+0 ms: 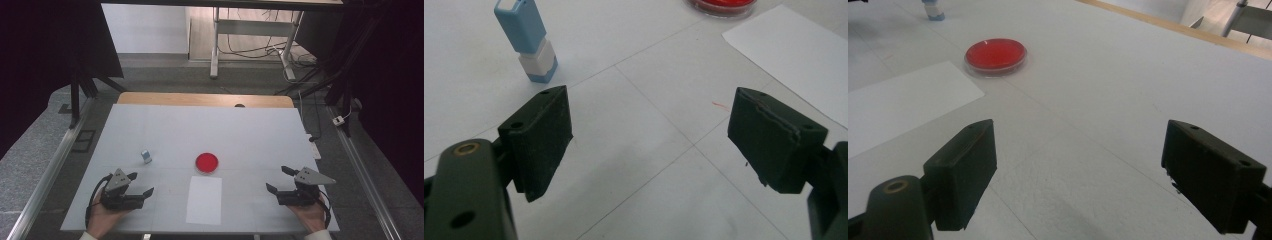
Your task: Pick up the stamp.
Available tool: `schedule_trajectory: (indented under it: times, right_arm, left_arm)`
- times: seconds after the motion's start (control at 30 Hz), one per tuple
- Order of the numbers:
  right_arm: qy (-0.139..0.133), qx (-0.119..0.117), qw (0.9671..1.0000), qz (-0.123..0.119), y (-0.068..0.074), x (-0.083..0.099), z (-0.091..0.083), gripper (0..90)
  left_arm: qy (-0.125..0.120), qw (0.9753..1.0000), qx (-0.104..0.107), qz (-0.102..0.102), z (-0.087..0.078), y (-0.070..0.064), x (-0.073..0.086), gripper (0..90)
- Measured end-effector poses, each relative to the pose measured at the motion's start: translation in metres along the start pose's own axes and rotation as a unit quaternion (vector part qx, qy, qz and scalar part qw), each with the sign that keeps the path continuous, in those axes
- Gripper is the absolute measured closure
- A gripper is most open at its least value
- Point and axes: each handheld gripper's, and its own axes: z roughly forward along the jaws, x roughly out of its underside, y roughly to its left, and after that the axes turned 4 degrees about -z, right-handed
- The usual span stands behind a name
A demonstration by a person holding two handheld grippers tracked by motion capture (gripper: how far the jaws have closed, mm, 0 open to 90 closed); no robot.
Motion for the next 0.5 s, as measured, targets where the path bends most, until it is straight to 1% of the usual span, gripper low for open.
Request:
schedule_trajectory:
  times: [0.03, 0.1, 0.23, 0.37, 0.5]
  right_arm:
    - [0.005, -0.002, 1.0000, 0.002, -0.0013, 0.0012, 0.0020, 14.0]
    - [0.005, -0.003, 1.0000, 0.007, -0.0016, 0.0027, 0.0035, 14.5]
    - [0.002, -0.006, 0.9999, 0.010, -0.0017, 0.0025, 0.0049, 15.4]
    - [-0.001, -0.004, 1.0000, 0.007, -0.0019, 0.0012, 0.0051, 16.9]
    - [0.002, -0.008, 0.9999, 0.011, -0.0044, 0.0019, 0.0080, 17.2]
  left_arm:
    - [0.001, 1.0000, -0.001, -0.001, 0.0001, 0.0001, 0.0002, 17.9]
    - [0.001, 1.0000, -0.003, 0.000, -0.0013, -0.0009, 0.0012, 17.9]
    - [0.001, 1.0000, -0.003, 0.000, -0.0029, -0.0023, 0.0021, 17.9]
    - [0.000, 1.0000, -0.004, 0.000, -0.0030, -0.0016, 0.0026, 17.9]
    - [0.000, 1.0000, -0.007, -0.003, -0.0038, -0.0008, 0.0034, 18.0]
